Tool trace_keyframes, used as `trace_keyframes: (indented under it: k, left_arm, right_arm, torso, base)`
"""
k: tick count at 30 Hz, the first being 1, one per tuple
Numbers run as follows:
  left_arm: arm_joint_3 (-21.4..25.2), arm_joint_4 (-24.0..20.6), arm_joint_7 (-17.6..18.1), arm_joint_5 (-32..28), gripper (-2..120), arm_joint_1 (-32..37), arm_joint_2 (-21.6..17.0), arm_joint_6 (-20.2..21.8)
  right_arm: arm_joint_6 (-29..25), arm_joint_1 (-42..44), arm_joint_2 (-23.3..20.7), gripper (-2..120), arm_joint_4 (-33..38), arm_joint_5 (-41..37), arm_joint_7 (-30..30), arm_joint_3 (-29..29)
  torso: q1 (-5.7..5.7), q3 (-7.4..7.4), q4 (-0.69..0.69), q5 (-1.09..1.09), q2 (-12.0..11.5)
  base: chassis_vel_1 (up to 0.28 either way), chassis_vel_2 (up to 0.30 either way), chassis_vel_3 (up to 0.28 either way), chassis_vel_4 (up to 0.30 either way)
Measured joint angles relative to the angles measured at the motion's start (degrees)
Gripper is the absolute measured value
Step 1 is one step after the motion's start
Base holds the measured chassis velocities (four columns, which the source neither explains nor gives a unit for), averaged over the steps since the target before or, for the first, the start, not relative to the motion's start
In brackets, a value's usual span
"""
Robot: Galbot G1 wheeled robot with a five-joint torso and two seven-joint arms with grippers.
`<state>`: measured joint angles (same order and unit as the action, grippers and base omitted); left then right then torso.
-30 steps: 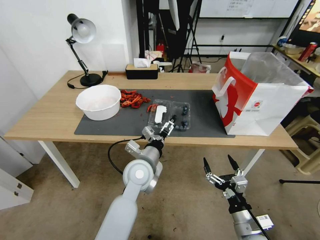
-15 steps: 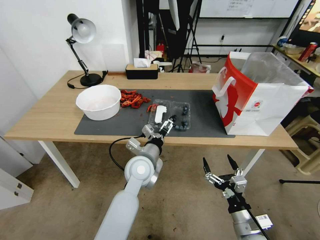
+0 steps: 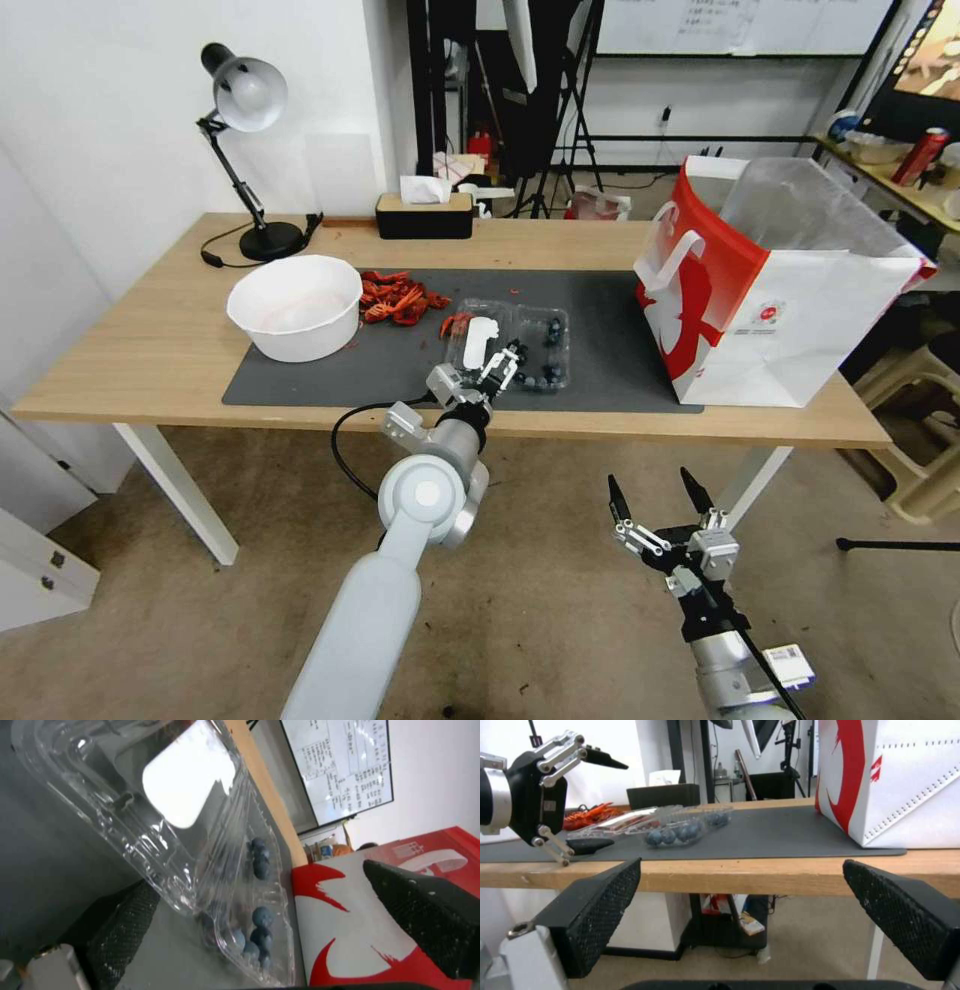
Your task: Close the takeout container lid, then place the container into the takeout bag.
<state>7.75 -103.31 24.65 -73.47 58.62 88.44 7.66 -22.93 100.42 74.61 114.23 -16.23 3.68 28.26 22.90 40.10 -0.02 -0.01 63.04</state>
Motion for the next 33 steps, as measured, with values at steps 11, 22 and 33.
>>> trace_keyframes:
  k: [11,22,33]
  left_arm:
    - [0.5,0.5,-3.0,-0.5,100,0.1,-0.4,-2.2]
    - [0.2,-0.5,-5.7,-0.6,100,0.5,0.0,-3.2]
    - [0.5,-1.8,-7.7,-0.8,100,1.1,-0.4,-4.5]
  right_arm:
    - [-0.2,-0.3,0.6,100,-1.0,0.6,0.1,-0.5]
    - [-0.6,-0.2,0.5,100,-1.3,0.6,0.2,-0.4]
    - [-0.6,-0.3,0.6,100,-1.4,1.1,0.2,-0.7]
  torso:
    - [0.03,0.03,0.04,0.01,0.0]
    - [0.02,0.02,0.02,0.01,0.0]
    - [0.01,0.00,0.02,0.01,0.0]
  base:
    - [0.000,0.000,0.000,0.000]
    - [0.000,0.000,0.000,0.000]
    - [0.000,0.000,0.000,0.000]
